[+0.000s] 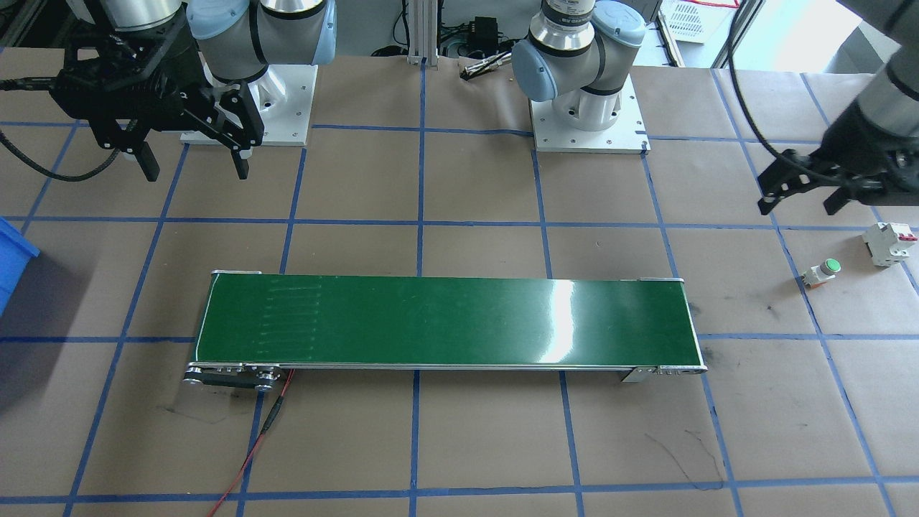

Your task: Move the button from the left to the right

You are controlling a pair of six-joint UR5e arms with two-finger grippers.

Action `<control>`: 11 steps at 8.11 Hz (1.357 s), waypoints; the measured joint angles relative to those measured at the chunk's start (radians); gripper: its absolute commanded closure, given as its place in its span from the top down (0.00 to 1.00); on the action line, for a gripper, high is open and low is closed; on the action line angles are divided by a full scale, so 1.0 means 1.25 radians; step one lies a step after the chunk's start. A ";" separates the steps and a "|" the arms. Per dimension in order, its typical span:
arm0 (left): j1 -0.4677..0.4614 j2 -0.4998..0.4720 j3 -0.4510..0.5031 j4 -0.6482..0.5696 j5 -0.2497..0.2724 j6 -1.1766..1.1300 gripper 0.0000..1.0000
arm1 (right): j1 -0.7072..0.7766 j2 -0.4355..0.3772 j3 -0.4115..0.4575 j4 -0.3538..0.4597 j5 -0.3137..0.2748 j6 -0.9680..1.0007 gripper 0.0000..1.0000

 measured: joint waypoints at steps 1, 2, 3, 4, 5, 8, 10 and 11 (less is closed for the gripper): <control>0.087 -0.020 -0.002 0.027 0.001 0.067 1.00 | 0.000 0.000 0.000 0.000 0.000 0.000 1.00; 0.148 -0.048 -0.003 0.055 0.001 0.100 1.00 | 0.000 0.000 0.000 0.000 0.000 0.000 1.00; 0.184 -0.076 -0.002 0.077 0.002 0.113 1.00 | 0.000 0.001 0.000 0.000 0.000 0.000 1.00; 0.204 -0.103 -0.003 0.089 0.008 0.115 1.00 | 0.000 0.001 0.000 0.000 0.001 0.000 1.00; 0.227 -0.133 -0.003 0.096 0.012 0.114 1.00 | 0.000 0.001 0.000 0.000 0.002 0.000 1.00; 0.303 -0.229 -0.005 0.162 0.015 0.118 1.00 | 0.000 0.001 0.000 0.000 0.006 0.003 1.00; 0.313 -0.285 -0.006 0.211 0.015 0.106 1.00 | 0.000 0.001 0.000 0.000 0.008 0.005 1.00; 0.314 -0.310 -0.007 0.230 0.014 0.091 1.00 | 0.000 0.001 0.000 0.000 0.008 0.005 1.00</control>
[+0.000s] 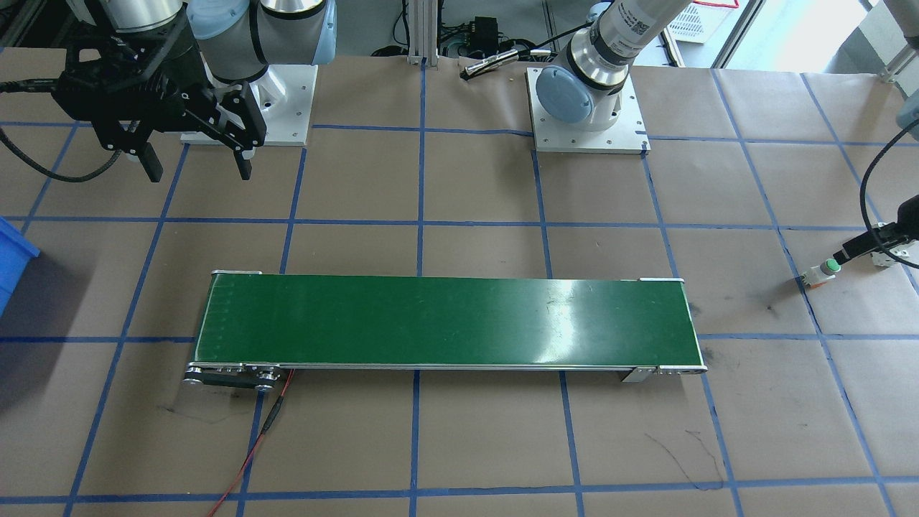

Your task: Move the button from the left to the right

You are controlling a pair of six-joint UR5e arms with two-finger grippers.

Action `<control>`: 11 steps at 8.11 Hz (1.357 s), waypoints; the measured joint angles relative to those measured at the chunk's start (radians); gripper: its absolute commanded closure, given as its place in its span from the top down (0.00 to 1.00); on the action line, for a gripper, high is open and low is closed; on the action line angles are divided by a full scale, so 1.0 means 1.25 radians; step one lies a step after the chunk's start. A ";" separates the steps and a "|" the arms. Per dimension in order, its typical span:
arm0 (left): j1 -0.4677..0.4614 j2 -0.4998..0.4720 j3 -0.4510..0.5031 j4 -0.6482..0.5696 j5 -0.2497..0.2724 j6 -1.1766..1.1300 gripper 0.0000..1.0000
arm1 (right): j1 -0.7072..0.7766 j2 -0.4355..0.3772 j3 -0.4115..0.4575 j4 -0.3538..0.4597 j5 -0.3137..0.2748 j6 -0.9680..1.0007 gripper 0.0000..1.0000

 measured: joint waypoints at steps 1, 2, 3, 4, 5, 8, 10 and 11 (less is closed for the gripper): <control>0.000 -0.023 -0.001 0.009 0.000 -0.012 1.00 | 0.000 0.000 0.000 0.000 0.000 0.000 1.00; 0.001 -0.048 -0.003 0.013 0.000 -0.019 1.00 | 0.000 0.000 0.000 0.000 0.000 0.000 1.00; 0.001 -0.070 -0.003 0.015 0.001 -0.022 1.00 | 0.000 0.000 0.000 0.000 0.000 0.000 1.00; 0.001 -0.083 -0.004 0.016 0.001 -0.031 0.97 | 0.000 0.000 0.000 0.000 0.000 0.000 1.00; 0.001 -0.090 -0.005 0.016 0.001 -0.038 0.81 | 0.000 0.000 0.000 0.000 0.000 0.000 1.00; 0.001 -0.095 -0.011 0.017 0.004 -0.041 0.00 | 0.000 0.000 0.000 0.000 -0.001 0.000 1.00; 0.001 -0.094 -0.011 0.015 0.005 -0.040 0.00 | 0.000 0.000 0.000 0.000 -0.001 0.000 1.00; 0.001 -0.088 -0.010 0.012 0.006 -0.042 0.00 | 0.000 0.000 0.000 0.000 -0.001 0.000 1.00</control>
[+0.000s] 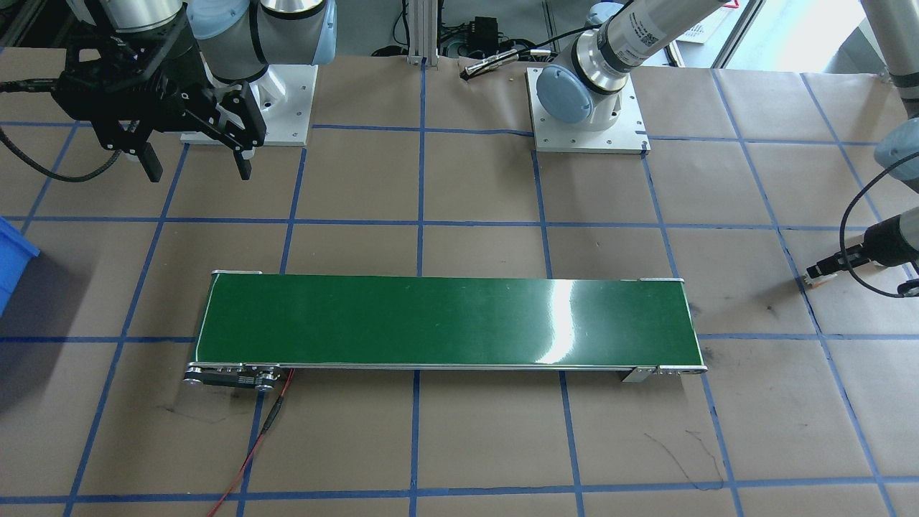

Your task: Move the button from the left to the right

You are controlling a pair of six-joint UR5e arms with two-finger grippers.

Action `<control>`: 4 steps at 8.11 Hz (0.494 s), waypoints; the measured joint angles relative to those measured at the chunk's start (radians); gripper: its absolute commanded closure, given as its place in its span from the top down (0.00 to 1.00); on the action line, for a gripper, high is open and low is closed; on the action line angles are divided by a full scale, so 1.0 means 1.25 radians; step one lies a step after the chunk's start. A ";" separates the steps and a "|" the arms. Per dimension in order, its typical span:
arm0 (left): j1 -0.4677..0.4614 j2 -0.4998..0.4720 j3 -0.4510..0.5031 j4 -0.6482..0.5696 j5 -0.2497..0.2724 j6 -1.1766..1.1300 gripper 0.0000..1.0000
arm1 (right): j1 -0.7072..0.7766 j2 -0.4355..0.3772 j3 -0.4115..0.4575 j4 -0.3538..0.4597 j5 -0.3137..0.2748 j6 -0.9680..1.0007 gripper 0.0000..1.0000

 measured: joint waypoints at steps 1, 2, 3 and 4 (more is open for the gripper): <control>0.000 0.015 0.003 -0.010 0.002 0.000 0.00 | 0.000 0.000 0.000 0.000 -0.001 0.000 1.00; 0.000 0.045 0.006 -0.032 0.009 0.009 0.00 | 0.000 0.000 0.000 0.000 -0.001 0.000 1.00; -0.004 0.088 0.008 -0.059 0.014 0.027 0.00 | 0.000 0.000 0.000 0.000 -0.001 0.000 1.00; -0.017 0.136 0.009 -0.084 0.010 0.041 0.00 | 0.000 0.000 0.000 0.000 -0.001 0.000 1.00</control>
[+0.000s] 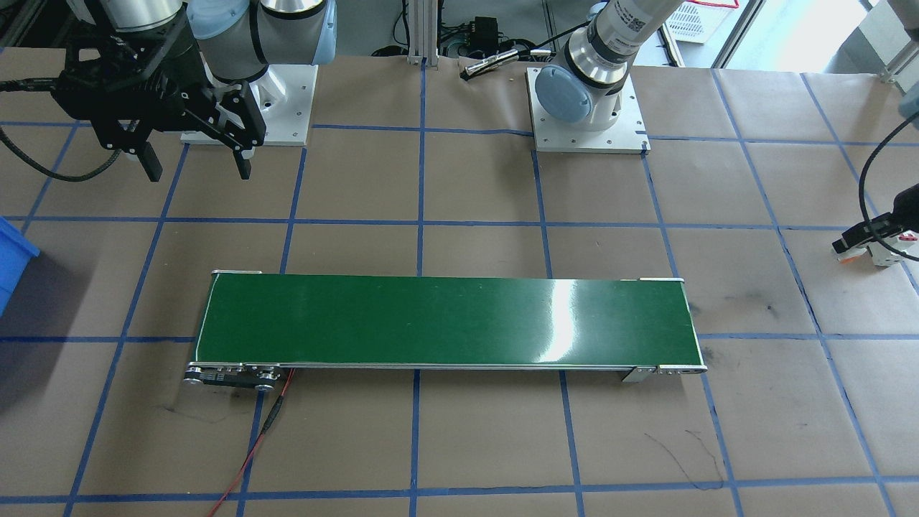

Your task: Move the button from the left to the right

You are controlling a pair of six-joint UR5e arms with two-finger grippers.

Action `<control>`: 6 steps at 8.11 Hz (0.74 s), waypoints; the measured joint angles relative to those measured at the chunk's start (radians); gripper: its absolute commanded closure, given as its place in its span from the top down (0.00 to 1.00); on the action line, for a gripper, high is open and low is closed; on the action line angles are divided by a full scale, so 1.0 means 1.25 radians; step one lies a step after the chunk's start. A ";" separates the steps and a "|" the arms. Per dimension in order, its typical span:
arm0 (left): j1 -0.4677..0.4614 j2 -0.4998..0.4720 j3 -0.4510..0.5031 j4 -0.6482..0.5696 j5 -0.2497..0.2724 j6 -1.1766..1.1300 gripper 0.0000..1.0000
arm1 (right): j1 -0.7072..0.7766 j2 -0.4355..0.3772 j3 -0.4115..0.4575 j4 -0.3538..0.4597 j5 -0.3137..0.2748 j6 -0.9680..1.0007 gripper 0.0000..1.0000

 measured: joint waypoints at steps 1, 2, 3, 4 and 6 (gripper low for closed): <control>-0.035 0.044 0.001 -0.016 -0.017 0.005 0.00 | 0.000 0.000 0.000 0.000 0.000 0.000 1.00; -0.090 0.076 0.001 -0.023 -0.031 0.006 0.00 | 0.000 0.000 0.000 0.000 0.000 0.000 1.00; -0.160 0.094 -0.002 -0.027 -0.043 -0.001 0.00 | 0.000 0.000 0.000 0.000 -0.001 0.000 1.00; -0.232 0.102 -0.004 -0.028 -0.062 -0.034 0.00 | 0.000 0.000 0.000 0.000 -0.002 0.000 1.00; -0.341 0.098 -0.007 -0.023 -0.095 -0.139 0.00 | 0.000 0.000 0.000 0.000 -0.003 0.000 1.00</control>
